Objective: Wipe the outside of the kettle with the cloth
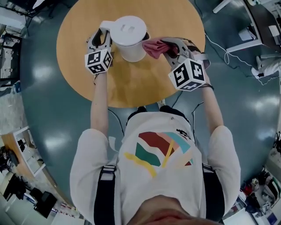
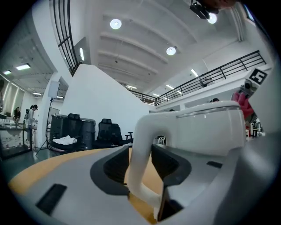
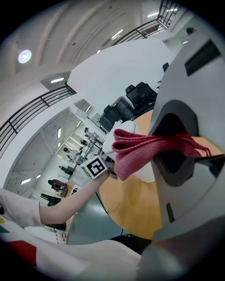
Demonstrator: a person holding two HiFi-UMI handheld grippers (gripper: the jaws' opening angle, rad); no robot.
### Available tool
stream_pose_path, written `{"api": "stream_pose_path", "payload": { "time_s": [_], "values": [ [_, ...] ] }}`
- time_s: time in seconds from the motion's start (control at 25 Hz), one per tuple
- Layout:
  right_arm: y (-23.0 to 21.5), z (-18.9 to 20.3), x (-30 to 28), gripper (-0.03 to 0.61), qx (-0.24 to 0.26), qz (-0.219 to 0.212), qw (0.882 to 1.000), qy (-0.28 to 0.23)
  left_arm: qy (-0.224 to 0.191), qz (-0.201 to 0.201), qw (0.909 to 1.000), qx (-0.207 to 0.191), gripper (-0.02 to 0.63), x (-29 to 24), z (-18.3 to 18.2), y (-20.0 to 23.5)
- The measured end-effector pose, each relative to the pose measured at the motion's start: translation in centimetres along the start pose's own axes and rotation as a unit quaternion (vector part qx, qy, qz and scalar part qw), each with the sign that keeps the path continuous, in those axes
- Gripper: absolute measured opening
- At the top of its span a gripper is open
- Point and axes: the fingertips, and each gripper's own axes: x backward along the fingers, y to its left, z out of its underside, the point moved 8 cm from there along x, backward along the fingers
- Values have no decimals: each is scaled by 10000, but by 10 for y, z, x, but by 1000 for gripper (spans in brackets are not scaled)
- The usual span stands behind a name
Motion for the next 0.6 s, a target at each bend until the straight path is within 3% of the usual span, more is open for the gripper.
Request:
{"api": "stream_pose_path", "payload": {
  "time_s": [0.28, 0.6],
  "values": [
    [16, 0, -8, 48, 687, -94, 9967, -423, 23, 253, 9995, -210, 204, -31, -2, 0],
    [26, 32, -12, 48, 1000, -429, 9912, -749, -20, 708, 9963, 489, 204, 0, 13, -16]
  ]
}}
